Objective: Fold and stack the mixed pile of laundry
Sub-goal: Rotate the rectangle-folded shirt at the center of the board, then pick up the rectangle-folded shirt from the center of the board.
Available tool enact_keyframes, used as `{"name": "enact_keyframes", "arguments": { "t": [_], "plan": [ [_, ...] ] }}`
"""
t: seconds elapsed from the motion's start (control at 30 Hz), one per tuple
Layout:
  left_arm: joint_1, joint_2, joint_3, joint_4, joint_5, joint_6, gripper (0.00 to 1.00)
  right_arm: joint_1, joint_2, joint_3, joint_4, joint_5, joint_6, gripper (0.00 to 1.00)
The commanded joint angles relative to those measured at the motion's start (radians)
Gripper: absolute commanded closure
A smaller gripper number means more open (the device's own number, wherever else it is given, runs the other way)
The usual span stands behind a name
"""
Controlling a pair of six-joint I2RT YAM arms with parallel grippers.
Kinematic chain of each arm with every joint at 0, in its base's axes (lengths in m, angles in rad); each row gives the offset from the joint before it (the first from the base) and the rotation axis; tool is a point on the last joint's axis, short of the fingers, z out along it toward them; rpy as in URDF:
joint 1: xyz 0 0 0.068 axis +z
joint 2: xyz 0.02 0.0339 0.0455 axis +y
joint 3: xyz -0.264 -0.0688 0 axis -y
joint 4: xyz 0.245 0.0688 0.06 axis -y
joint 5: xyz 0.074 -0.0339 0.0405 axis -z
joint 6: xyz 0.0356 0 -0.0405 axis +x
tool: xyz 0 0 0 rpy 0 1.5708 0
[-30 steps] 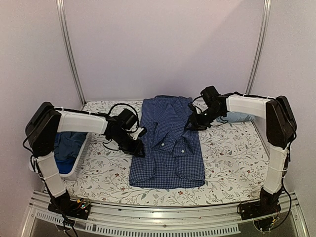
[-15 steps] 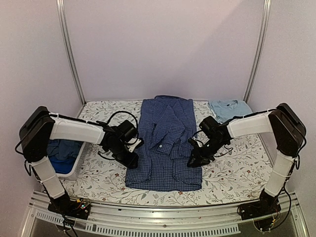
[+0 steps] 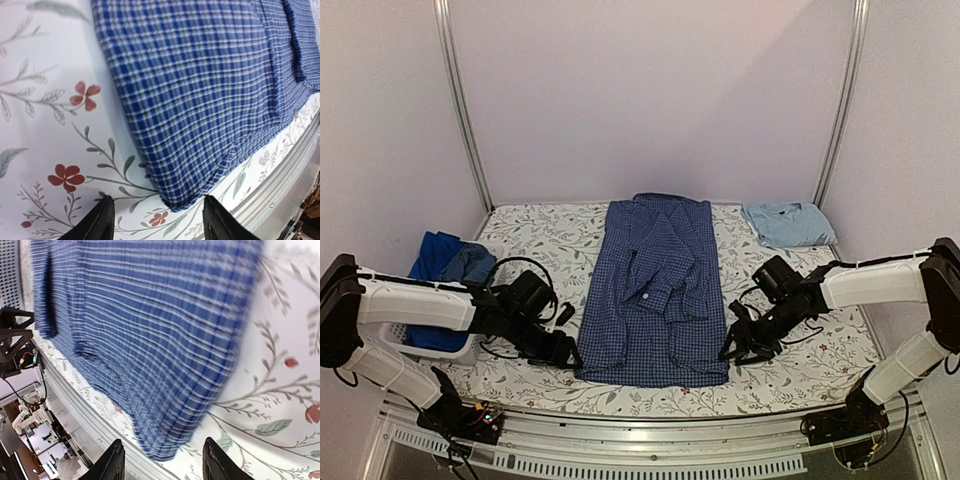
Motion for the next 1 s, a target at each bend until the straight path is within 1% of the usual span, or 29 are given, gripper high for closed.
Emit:
{"name": "enact_keyframes", "arguments": {
  "t": [0.0,0.1,0.2,0.27,0.3,0.33,0.4,0.43,0.47,0.5,0.53,0.57,0.6,0.7,0.77,0.87,0.97],
  "plan": [
    [0.001,-0.013,-0.076,0.116,0.057,-0.159,0.40,0.005,0.031,-0.064,0.094,0.040,0.103,0.47],
    [0.006,0.011,-0.126,0.221,0.102,-0.196,0.40,0.004,0.078,-0.098,0.175,0.015,0.132,0.47],
    [0.006,0.052,-0.141,0.284,0.124,-0.201,0.41,0.004,0.108,-0.108,0.241,0.000,0.158,0.47],
    [0.006,0.084,-0.135,0.299,0.129,-0.194,0.45,0.004,0.129,-0.105,0.275,-0.015,0.174,0.48],
    [0.006,0.101,-0.131,0.308,0.135,-0.189,0.48,0.004,0.144,-0.103,0.283,-0.021,0.175,0.51],
    [0.005,0.117,-0.126,0.316,0.145,-0.185,0.53,0.004,0.162,-0.102,0.289,-0.026,0.174,0.53],
    [0.006,0.149,-0.112,0.320,0.169,-0.172,0.69,0.004,0.181,-0.106,0.294,-0.036,0.170,0.59],
    [0.000,0.159,-0.102,0.313,0.178,-0.163,0.78,0.005,0.184,-0.111,0.298,-0.042,0.170,0.64],
    [-0.004,0.163,-0.092,0.293,0.178,-0.155,0.88,0.008,0.182,-0.117,0.300,-0.051,0.170,0.71],
    [-0.016,0.156,-0.087,0.274,0.180,-0.149,0.91,0.013,0.176,-0.121,0.301,-0.057,0.173,0.80],
    [-0.030,0.138,-0.085,0.257,0.180,-0.147,0.98,0.024,0.163,-0.127,0.307,-0.064,0.174,0.89],
    [-0.047,0.115,-0.084,0.239,0.179,-0.146,1.00,0.038,0.136,-0.132,0.313,-0.073,0.175,0.96],
    [-0.066,0.086,-0.084,0.218,0.176,-0.147,1.00,0.055,0.119,-0.135,0.308,-0.074,0.176,0.99],
    [-0.119,-0.011,-0.083,0.147,0.174,-0.158,1.00,0.125,0.038,-0.139,0.293,-0.081,0.186,1.00],
    [-0.128,-0.085,-0.085,0.104,0.182,-0.166,1.00,0.156,-0.012,-0.147,0.281,-0.080,0.213,1.00],
    [-0.116,-0.151,-0.066,0.081,0.171,-0.161,1.00,0.156,-0.094,-0.133,0.255,-0.048,0.243,1.00],
    [-0.056,-0.118,0.003,0.060,0.173,-0.122,1.00,0.110,-0.091,-0.039,0.213,-0.029,0.207,1.00]
  ]
}}
